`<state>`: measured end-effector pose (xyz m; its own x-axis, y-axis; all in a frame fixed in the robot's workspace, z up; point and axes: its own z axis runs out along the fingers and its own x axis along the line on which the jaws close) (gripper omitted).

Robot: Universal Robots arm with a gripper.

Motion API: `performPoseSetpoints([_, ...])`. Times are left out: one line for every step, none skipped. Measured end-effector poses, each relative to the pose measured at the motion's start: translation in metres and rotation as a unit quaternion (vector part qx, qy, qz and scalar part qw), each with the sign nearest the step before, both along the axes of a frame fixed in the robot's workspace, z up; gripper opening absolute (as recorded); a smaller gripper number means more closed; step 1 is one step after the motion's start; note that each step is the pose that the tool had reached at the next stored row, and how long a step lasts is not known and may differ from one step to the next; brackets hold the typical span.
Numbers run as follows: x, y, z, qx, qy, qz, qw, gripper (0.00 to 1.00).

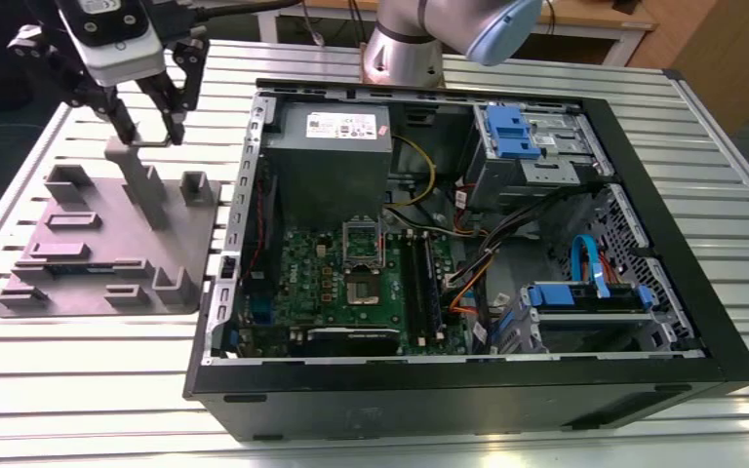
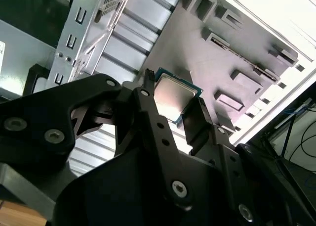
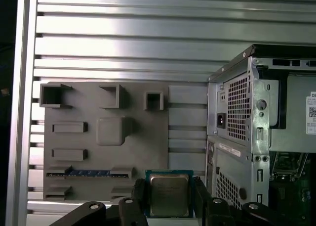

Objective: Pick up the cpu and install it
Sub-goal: 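Pick up the cpu and move it towards the insertion slot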

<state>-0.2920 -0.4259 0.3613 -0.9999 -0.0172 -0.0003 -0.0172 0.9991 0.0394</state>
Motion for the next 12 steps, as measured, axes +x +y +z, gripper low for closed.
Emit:
performPoseSetpoints([0.0001, -0.0007, 0.0000, -0.0001, 0.0001, -0.001, 1.00000, 0.47])
performPoseSetpoints([0.0002, -0.0015, 0.0000, -0.0001, 0.0001, -0.002, 1.00000, 0.47])
performPoseSetpoints([0.0002, -0.0024, 0.0000, -0.0001, 0.0001, -0.004, 0.99999, 0.47])
performPoseSetpoints([0.0002, -0.0033, -0.0001, -0.0001, 0.0000, -0.005, 0.99999, 0.47])
performPoseSetpoints([0.0002, -0.0043, -0.0001, -0.0001, 0.0001, -0.006, 0.99998, 0.47])
performPoseSetpoints([0.0002, -0.0054, -0.0002, -0.0001, 0.0001, -0.007, 0.99998, 0.47])
performPoseSetpoints([0.0003, -0.0063, -0.0002, -0.0001, 0.0000, -0.008, 0.99997, 0.47])
performPoseSetpoints([0.0009, -0.0068, -0.0003, -0.0001, 0.0000, -0.008, 0.99996, 0.47])
performPoseSetpoints([0.0022, -0.0070, -0.0004, -0.0001, 0.0000, -0.009, 0.99996, 0.47])
performPoseSetpoints([0.0042, -0.0071, -0.0004, -0.0001, 0.0000, -0.009, 0.99996, 0.47])
performPoseSetpoints([0.0066, -0.0071, -0.0004, -0.0001, 0.0000, -0.009, 0.99996, 0.47])
performPoseSetpoints([0.0092, -0.0072, -0.0005, -0.0001, 0.0000, -0.010, 0.99995, 0.47])
